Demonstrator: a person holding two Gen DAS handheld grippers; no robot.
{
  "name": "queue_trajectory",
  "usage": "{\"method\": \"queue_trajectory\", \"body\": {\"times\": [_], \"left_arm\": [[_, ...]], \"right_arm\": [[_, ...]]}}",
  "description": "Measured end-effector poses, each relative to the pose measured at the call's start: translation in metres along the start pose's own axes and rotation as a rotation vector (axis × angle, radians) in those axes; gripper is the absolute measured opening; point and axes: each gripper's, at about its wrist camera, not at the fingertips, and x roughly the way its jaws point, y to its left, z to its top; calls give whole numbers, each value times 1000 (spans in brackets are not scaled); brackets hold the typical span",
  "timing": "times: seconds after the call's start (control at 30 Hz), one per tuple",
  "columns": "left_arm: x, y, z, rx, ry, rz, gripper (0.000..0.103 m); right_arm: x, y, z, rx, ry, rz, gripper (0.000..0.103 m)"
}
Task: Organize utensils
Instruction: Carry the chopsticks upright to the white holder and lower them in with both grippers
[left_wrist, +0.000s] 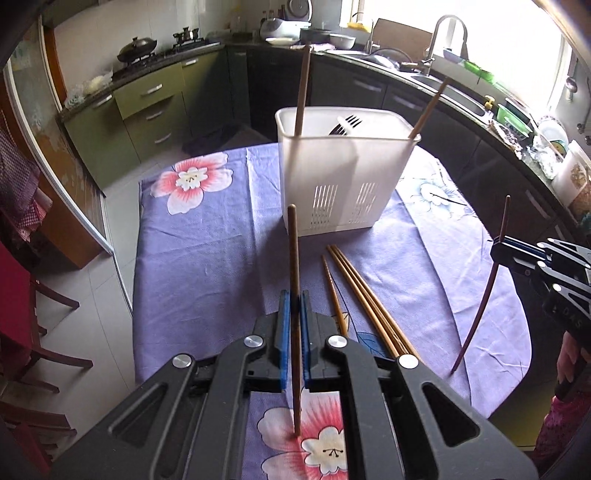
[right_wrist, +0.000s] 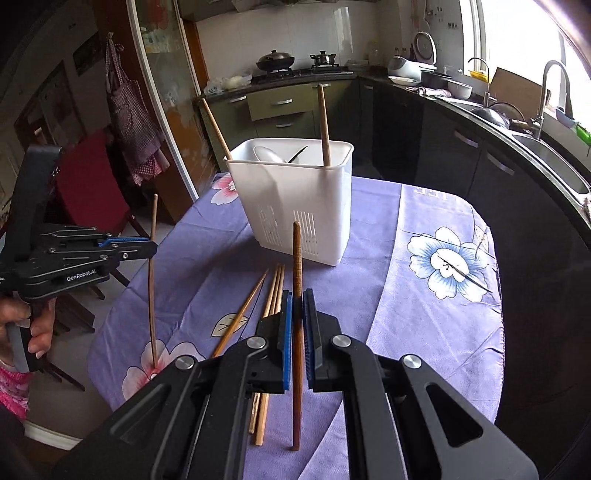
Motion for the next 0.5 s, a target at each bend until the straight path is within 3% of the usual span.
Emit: {"method": "queue_trajectory", "body": {"times": [0.27, 0.5], "left_arm": [[-36, -7, -9, 31, -59, 6, 5], [-47, -9, 4, 24, -89, 11, 5]], "right_arm": [[-24, 8, 0, 1, -62, 3, 7], [-39, 17, 20, -10, -113, 5, 7]]}}
